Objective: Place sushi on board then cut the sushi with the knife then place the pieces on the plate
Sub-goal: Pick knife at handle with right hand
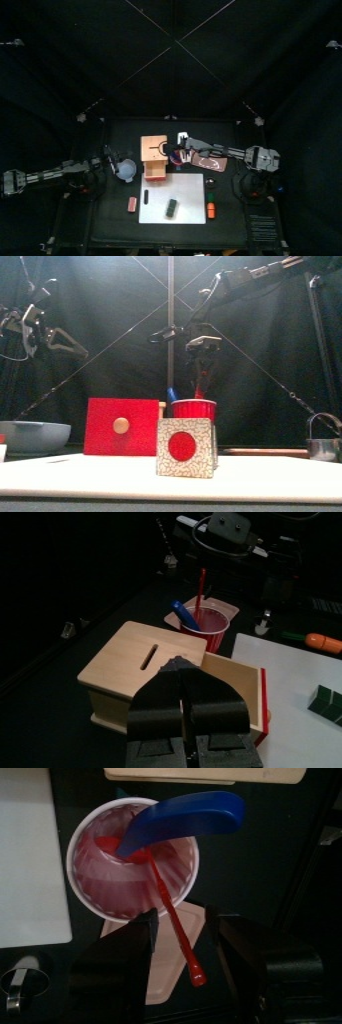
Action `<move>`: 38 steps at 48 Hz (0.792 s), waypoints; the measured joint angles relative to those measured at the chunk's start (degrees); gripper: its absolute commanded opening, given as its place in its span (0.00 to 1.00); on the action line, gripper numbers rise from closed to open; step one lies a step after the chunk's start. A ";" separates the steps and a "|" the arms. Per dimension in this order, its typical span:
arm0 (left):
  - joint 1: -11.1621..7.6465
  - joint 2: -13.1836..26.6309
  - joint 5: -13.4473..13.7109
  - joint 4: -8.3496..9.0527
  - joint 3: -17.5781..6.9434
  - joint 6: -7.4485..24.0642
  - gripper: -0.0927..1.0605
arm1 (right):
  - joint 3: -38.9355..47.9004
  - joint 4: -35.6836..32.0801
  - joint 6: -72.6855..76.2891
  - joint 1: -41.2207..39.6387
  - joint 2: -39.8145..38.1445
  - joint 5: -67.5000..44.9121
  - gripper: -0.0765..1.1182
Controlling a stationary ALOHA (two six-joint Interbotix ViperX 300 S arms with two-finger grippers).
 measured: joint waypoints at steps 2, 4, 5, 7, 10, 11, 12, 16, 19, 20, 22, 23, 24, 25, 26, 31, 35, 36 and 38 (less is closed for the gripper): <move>0.09 0.00 0.00 0.00 0.00 0.00 0.09 | 0.00 0.00 0.00 0.00 0.18 0.09 0.72; 0.00 0.00 0.00 0.00 0.00 0.09 0.09 | 0.00 -0.09 0.00 0.00 0.26 0.26 0.72; 0.00 0.00 0.00 0.00 0.00 0.09 0.09 | 0.00 -0.09 0.00 0.00 0.26 0.35 0.72; 0.09 0.00 0.00 0.00 0.00 0.09 0.09 | 0.00 0.00 0.00 0.00 0.26 0.70 0.72; 0.09 -0.09 0.00 0.00 0.00 0.00 0.09 | 0.00 0.00 0.00 -0.18 0.26 1.14 0.72; 0.09 -0.09 0.00 0.00 0.00 0.00 0.09 | 0.00 0.00 0.09 -0.26 0.26 1.14 0.72; 0.09 0.00 0.00 0.00 0.00 0.09 0.09 | 0.00 0.00 0.09 -0.26 0.35 1.14 0.72; 0.09 0.00 0.00 0.00 0.00 0.00 0.09 | 0.18 0.00 0.09 -0.53 0.26 1.32 0.70; 0.18 0.00 0.00 0.00 0.00 0.00 0.09 | 0.35 0.00 0.09 -0.62 0.26 1.32 0.68; 0.18 0.00 0.00 0.00 0.00 0.00 0.09 | 0.26 0.00 0.09 -0.53 0.26 1.32 0.67; 0.18 0.00 0.00 0.00 0.00 0.00 0.09 | 0.26 0.00 0.09 -0.62 0.26 1.32 0.65; 0.18 0.00 0.00 0.00 -0.09 0.09 0.09 | 0.26 -0.09 0.09 -0.62 0.35 1.32 0.64; 0.18 -0.09 0.00 0.00 0.00 0.00 0.09 | 0.26 -0.09 0.09 -0.53 0.35 1.32 0.63; 0.26 0.00 0.00 0.00 0.00 0.00 0.09 | 0.26 -0.09 0.09 -0.62 0.35 1.32 0.62; 0.26 0.00 0.00 0.00 0.00 0.09 0.09 | 0.26 -0.09 0.09 -0.53 0.26 1.32 0.61; 0.26 -0.09 0.00 0.00 0.00 0.00 0.09 | 0.26 -0.09 0.00 -0.53 0.26 1.49 0.55; 0.26 0.00 0.00 0.00 0.00 0.00 0.09 | 0.26 -0.09 -0.35 -0.44 0.26 2.02 0.52; 0.26 0.00 0.00 0.00 0.00 0.00 0.09 | 0.26 0.00 -0.26 -0.35 0.26 2.20 0.51; 0.26 -0.09 0.00 0.00 0.00 0.00 0.09 | 0.18 0.00 -0.09 -0.18 0.26 2.64 0.50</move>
